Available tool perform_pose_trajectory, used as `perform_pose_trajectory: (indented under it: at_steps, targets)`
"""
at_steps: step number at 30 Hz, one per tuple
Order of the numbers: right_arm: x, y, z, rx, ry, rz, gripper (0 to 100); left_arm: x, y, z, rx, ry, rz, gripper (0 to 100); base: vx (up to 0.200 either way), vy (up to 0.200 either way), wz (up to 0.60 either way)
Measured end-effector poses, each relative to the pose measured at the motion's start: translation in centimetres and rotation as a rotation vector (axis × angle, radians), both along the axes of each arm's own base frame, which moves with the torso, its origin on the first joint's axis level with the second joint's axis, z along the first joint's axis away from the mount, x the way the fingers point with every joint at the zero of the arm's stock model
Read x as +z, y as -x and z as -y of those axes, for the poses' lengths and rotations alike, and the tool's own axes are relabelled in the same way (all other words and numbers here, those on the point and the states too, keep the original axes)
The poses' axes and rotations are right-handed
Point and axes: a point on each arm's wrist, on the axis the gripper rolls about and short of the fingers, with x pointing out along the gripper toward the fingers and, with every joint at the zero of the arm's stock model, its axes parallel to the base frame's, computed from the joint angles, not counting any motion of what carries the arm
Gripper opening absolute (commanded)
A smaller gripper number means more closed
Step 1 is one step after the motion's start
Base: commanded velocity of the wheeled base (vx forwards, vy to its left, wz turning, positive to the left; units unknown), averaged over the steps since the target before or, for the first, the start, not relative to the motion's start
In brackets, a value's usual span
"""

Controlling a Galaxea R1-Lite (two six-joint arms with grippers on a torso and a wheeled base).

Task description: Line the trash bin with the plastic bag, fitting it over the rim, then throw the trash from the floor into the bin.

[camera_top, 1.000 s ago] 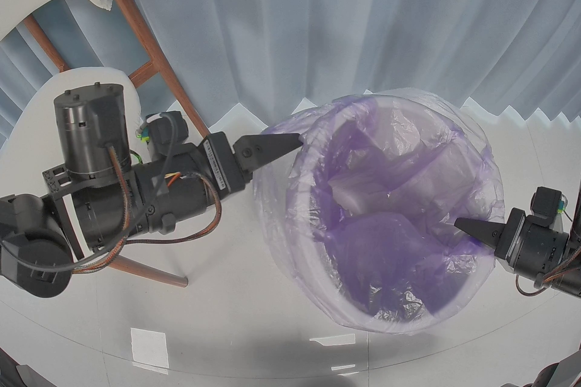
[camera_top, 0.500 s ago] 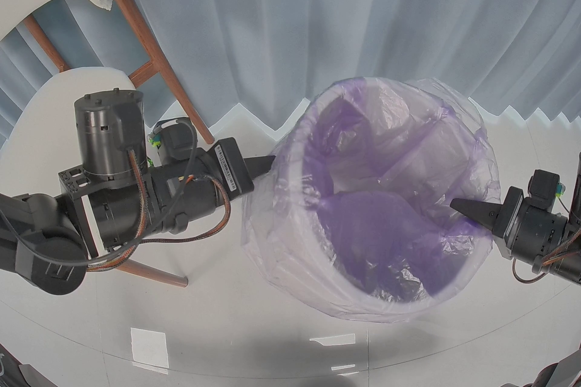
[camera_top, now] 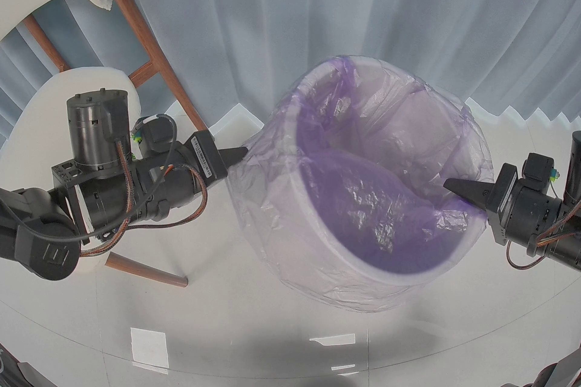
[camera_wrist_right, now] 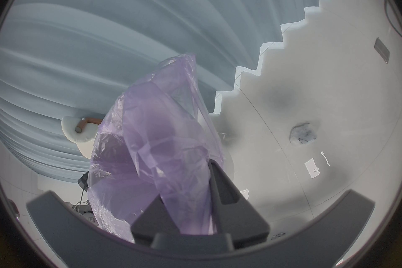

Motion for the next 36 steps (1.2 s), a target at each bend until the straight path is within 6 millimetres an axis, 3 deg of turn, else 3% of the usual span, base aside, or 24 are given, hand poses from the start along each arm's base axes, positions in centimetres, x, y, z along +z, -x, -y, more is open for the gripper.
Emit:
perform_pose_trajectory:
  at_steps: [11,17,26,32,36]
  targets:
    - [-0.8,-0.6,-0.4,0.009,0.039,-0.044,0,1.0,0.3,-1.1,0.018,-0.056,0.084,100,0.0,0.0,0.0]
    - [-2.3,-0.3,-0.2,0.063,0.172,-0.031,0,2.2,0.8,-2.4,0.043,-0.091,0.161,100,0.0,0.0,0.0]
    - [-5.6,0.6,1.0,0.449,0.518,0.223,0,3.1,1.3,-3.4,0.067,-0.09,0.2,100,0.0,0.0,0.0]
    - [-7.0,-0.1,3.0,0.672,0.582,0.407,0,3.1,1.5,-3.6,0.066,-0.092,0.203,100,0.0,0.0,0.0]
    - [-7.3,-1.4,4.0,0.701,0.598,0.528,0,2.4,2.1,-3.2,0.019,-0.097,0.187,100,0.0,0.0,0.0]
